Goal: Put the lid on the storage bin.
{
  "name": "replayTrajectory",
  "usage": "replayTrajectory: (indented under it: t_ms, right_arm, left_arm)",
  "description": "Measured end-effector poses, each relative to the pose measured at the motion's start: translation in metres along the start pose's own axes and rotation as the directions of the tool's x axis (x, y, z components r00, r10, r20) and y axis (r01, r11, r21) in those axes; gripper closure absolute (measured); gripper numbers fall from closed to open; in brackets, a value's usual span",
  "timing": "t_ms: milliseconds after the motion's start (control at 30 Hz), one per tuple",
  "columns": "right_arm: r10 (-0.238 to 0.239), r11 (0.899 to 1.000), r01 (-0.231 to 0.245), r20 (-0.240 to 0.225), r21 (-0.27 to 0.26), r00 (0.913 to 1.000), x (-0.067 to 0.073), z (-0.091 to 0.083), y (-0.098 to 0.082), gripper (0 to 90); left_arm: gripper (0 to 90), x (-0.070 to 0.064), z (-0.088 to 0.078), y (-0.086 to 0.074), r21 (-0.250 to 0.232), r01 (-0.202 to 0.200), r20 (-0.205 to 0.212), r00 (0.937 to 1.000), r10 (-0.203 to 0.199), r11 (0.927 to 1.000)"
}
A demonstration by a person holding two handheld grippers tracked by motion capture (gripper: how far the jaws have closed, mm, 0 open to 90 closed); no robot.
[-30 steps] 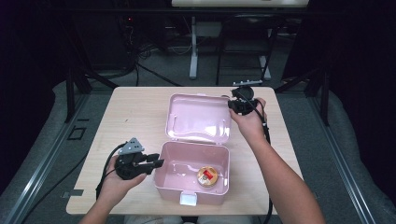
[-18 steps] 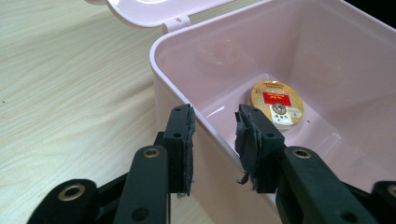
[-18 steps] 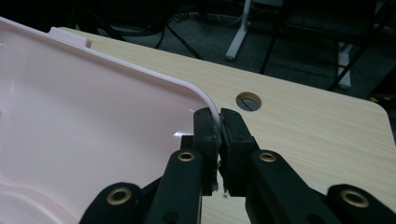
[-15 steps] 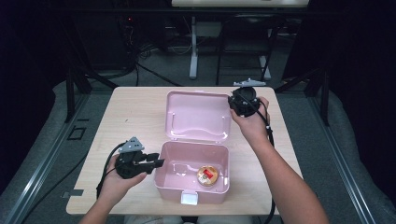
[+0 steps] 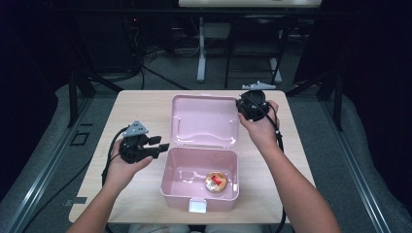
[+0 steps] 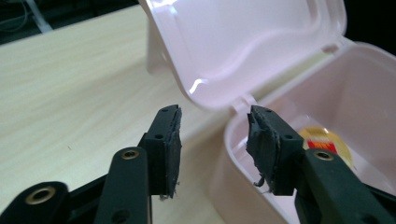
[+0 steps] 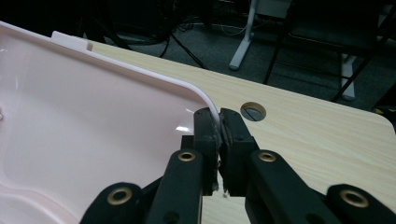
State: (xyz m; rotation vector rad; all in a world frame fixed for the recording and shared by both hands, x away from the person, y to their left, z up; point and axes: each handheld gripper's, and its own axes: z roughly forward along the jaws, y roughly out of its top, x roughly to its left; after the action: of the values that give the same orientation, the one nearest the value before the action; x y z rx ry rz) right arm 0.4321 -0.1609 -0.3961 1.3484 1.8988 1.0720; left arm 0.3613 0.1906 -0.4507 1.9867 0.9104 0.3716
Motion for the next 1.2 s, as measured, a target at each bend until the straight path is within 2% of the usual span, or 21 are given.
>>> replayTrajectory:
  t_ms: [100, 367, 400, 467, 667, 800, 867, 967, 1100, 1200]
  right_arm:
    - [-0.002, 1.000, 0.002, -0.005, -0.002, 1.0000, 0.001, 0.001, 0.000, 86.0]
    - [0.002, 1.000, -0.002, -0.030, -0.009, 0.9996, 0.001, 0.002, 0.001, 86.1]
    - [0.003, 1.000, -0.004, -0.034, -0.011, 0.9994, 0.001, 0.002, 0.001, 86.2]
    - [0.008, 1.000, -0.008, -0.038, -0.014, 0.9992, 0.001, 0.001, 0.001, 86.2]
    - [0.013, 1.000, -0.014, -0.051, -0.017, 0.9986, 0.001, 0.001, 0.001, 86.4]
    - [0.008, 1.000, -0.009, -0.058, -0.020, 0.9983, 0.002, 0.001, 0.001, 86.4]
    - [0.007, 1.000, -0.008, -0.061, -0.021, 0.9981, 0.002, 0.000, 0.001, 86.4]
    - [0.010, 1.000, -0.011, -0.064, -0.018, 0.9979, 0.002, -0.001, 0.001, 86.4]
    - [0.011, 1.000, -0.013, -0.066, -0.019, 0.9977, 0.001, -0.001, 0.001, 86.2]
    - [0.046, 0.999, -0.046, -0.100, -0.003, 0.9939, -0.004, 0.000, 0.001, 84.5]
  left_arm:
    - [52.6, 0.009, 0.007, 0.012, -0.007, 0.016, -0.010, 0.9998, -0.016, 0.9998]
    - [54.1, 0.023, 0.022, 0.035, -0.035, 0.051, -0.077, 0.9956, -0.053, 0.9981]
    - [54.9, 0.025, 0.024, 0.039, -0.046, 0.068, -0.078, 0.9943, -0.072, 0.9966]
    - [56.7, 0.027, 0.027, 0.043, -0.051, 0.079, -0.086, 0.9928, -0.083, 0.9955]
    - [63.3, 0.032, 0.036, 0.056, -0.051, 0.098, -0.084, 0.9913, -0.102, 0.9939]
    - [66.7, 0.031, 0.042, 0.061, -0.049, 0.112, -0.078, 0.9902, -0.116, 0.9925]
    - [69.4, 0.031, 0.044, 0.063, -0.047, 0.113, -0.102, 0.9879, -0.117, 0.9926]
    - [74.8, 0.034, 0.047, 0.065, -0.045, 0.120, -0.112, 0.9859, -0.124, 0.9918]
    - [76.8, 0.033, 0.048, 0.066, -0.044, 0.121, -0.121, 0.9847, -0.125, 0.9917]
    - [77.5, 0.032, 0.047, 0.066, -0.044, 0.117, -0.123, 0.9849, -0.121, 0.9922]
